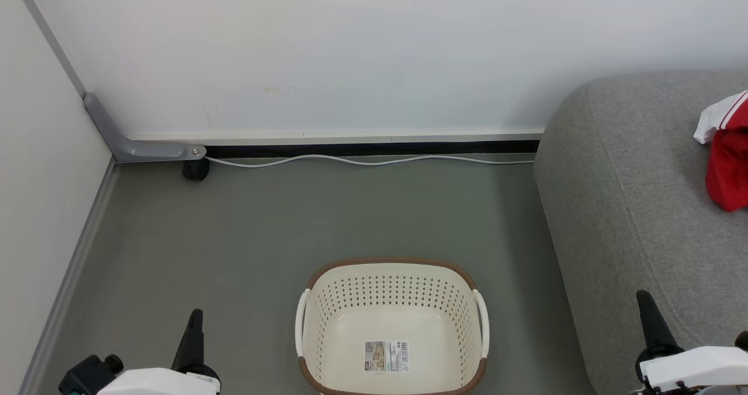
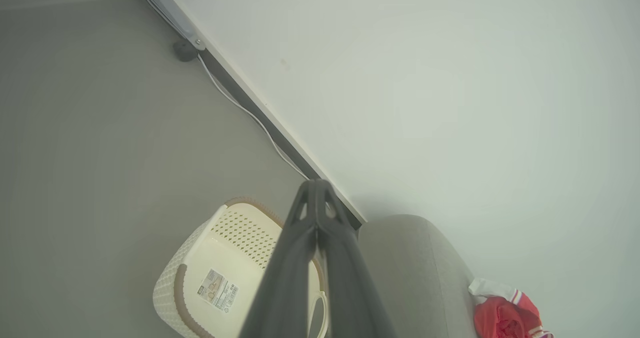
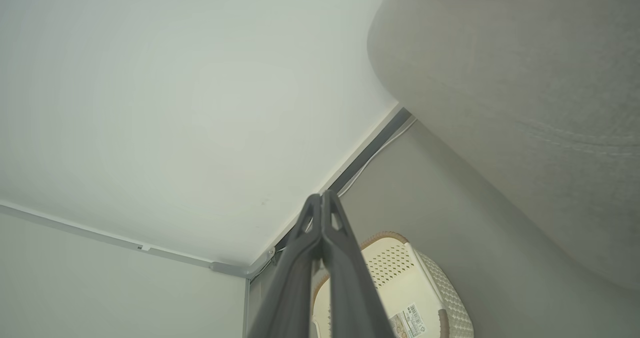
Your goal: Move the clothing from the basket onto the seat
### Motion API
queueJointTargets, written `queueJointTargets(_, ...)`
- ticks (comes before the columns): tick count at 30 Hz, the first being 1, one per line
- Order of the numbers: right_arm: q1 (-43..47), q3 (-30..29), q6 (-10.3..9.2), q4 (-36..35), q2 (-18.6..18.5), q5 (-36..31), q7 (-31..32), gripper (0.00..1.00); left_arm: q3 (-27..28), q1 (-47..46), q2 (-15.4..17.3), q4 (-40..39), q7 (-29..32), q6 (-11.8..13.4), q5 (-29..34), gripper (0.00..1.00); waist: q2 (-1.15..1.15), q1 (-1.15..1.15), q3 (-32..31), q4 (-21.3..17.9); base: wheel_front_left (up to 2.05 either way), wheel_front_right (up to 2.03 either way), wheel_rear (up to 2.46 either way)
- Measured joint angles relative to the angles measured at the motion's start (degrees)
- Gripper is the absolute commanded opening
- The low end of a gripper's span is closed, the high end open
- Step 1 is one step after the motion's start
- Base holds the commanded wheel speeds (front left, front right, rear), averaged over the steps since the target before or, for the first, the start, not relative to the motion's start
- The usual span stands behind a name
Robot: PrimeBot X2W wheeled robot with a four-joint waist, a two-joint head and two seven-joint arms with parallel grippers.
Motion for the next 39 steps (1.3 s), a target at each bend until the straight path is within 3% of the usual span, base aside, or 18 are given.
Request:
queueJointTargets(13, -0.3, -1.6, 0.0, -0.6, 0.7, 7.6, 2.4, 0.0, 1.1, -0.5, 0.0, -0.7, 2.0, -1.1, -8.2, 0.0, 0.0, 0.0, 0.0, -0.1, 0.0, 0.0, 0.0)
queueJointTargets(14, -1.0, -2.4, 0.0, -1.5, 1.5, 12.7, 3.7, 0.0, 1.8, -1.7, 0.0, -1.1, 3.5, -1.7, -13.7, 0.0, 0.0, 0.0, 0.0, -0.1, 0.0, 0.0, 0.0)
queueJointTargets(39, -1.4, -5.5, 0.0, -2.8, 2.9, 27.3, 7.6, 0.0, 3.9, -3.6, 0.1, -2.2, 7.6, -3.7, -29.0, 0.0, 0.0, 0.0, 0.0, -0.2, 0.0, 0.0, 0.0)
